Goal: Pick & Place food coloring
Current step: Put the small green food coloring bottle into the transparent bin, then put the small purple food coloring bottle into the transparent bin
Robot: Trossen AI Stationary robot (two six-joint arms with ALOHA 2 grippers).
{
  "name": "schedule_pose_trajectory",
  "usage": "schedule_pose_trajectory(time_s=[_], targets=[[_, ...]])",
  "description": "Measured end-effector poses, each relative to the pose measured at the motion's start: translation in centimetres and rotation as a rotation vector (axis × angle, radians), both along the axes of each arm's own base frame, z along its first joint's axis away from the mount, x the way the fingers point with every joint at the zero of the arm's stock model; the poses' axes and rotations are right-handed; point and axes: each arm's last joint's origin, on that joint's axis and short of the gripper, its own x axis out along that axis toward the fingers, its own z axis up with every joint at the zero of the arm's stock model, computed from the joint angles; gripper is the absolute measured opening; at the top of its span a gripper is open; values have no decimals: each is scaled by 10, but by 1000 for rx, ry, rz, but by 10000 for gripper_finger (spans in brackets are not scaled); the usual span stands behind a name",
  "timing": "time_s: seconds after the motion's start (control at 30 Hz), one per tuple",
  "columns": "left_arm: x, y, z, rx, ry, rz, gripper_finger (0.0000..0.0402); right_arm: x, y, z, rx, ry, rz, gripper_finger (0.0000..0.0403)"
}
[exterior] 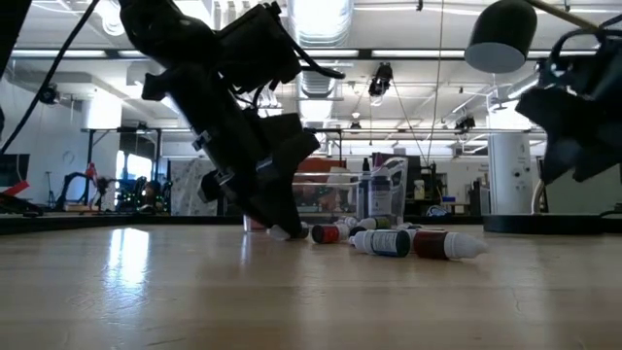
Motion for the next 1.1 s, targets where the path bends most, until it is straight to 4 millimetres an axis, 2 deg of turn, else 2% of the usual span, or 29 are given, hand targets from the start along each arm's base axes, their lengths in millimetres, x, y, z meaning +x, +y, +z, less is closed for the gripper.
schedule_pose_trajectory(time_s=[0.1,0.2,0.3,0.4,0.47,0.53,0.6,0.7,0.8,0.97,1.1], targets=[[3,1,9,-25,-25,-13,56,-5,-7,11,-36,-154,-50,225],[9,1,36,-19,-103,-39,55,-10,-15,24,-71,-242,-52,225],[16,0,76,43,-223,-44,55,-17,-23,36,-86,-245,-19,225],[19,2,122,178,-334,-17,54,-21,-28,46,-93,-247,33,225],[19,11,148,292,-364,41,54,-24,-31,50,-99,-261,44,225],[21,31,163,362,-343,78,54,-25,-33,53,-99,-280,44,225],[24,59,165,342,-301,88,56,-25,-34,54,-108,-292,41,225],[28,96,152,230,-287,128,75,-24,-35,53,-117,-288,43,226],[29,115,142,175,-262,149,111,-22,-33,50,-122,-272,54,226],[20,110,135,123,-156,176,166,-18,-30,45,-95,-232,60,227],[11,89,146,140,-121,106,184,-11,-26,40,-74,-220,109,228]])
